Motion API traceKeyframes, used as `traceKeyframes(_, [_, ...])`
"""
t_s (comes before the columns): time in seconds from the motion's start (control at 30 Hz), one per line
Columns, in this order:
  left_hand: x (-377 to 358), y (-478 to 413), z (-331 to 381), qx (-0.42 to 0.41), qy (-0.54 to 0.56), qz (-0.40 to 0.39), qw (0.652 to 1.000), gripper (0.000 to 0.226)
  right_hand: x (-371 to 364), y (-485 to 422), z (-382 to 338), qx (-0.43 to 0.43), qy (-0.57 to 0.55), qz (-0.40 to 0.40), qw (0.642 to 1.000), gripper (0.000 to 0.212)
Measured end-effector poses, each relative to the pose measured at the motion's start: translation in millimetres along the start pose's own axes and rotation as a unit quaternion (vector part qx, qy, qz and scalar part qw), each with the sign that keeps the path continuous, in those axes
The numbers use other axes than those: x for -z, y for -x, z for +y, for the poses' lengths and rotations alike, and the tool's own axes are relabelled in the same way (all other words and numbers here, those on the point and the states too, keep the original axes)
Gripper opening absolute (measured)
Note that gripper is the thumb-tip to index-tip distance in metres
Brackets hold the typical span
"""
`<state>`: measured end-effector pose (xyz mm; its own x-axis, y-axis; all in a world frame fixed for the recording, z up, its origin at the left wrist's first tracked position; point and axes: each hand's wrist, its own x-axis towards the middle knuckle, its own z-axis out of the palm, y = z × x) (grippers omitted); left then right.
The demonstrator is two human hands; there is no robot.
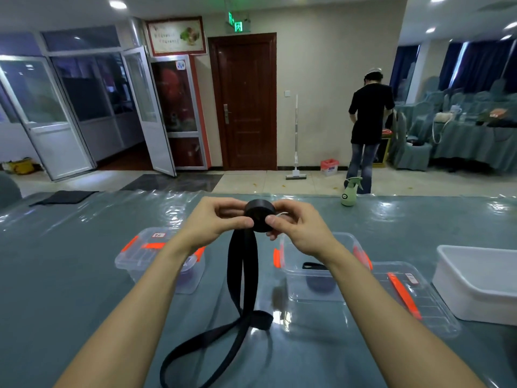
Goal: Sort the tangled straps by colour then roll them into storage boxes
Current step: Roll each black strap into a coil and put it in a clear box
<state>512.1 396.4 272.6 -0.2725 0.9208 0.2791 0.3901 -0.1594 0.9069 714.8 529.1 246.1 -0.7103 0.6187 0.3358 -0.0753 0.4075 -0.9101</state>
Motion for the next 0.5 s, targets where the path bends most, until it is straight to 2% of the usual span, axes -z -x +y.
traceKeyframes(0.07, [-10.6,3.9,-5.4,0.013,0.072,0.021,0.997,0.039,-2.4,1.4,6.5,-0.004,-0.092,0.013,0.996,0.023])
traceKeyframes(0.13, [-16.5,2.5,-6.8,0.016,0.099,0.031,0.995,0.034,-8.3,4.1,12.9,-0.019,-0.199,0.011,0.98,0.032])
traceKeyframes(0.2, [-17.9,0.2,-7.8,0.018,0.085,0.024,0.996,0.034,-15.4,9.3,22.4,-0.03,-0.282,0.007,0.959,0.034])
traceKeyframes(0.27, [-14.6,-0.5,-6.8,0.027,0.028,0.013,0.999,0.038,-18.1,17.2,31.6,-0.048,-0.294,0.008,0.954,0.034])
traceKeyframes(0.33, [-7.3,0.0,-2.2,0.039,-0.062,-0.013,0.997,0.035,-11.3,23.3,32.3,-0.062,-0.202,-0.014,0.977,0.035])
traceKeyframes(0.4, [-3.5,-2.0,7.7,0.036,-0.185,-0.064,0.98,0.031,-1.8,22.9,24.6,-0.07,-0.043,-0.05,0.995,0.041])
traceKeyframes(0.5, [-9.7,-12.0,23.9,-0.012,-0.379,-0.136,0.916,0.033,0.9,15.8,12.7,-0.047,0.135,-0.095,0.985,0.028])
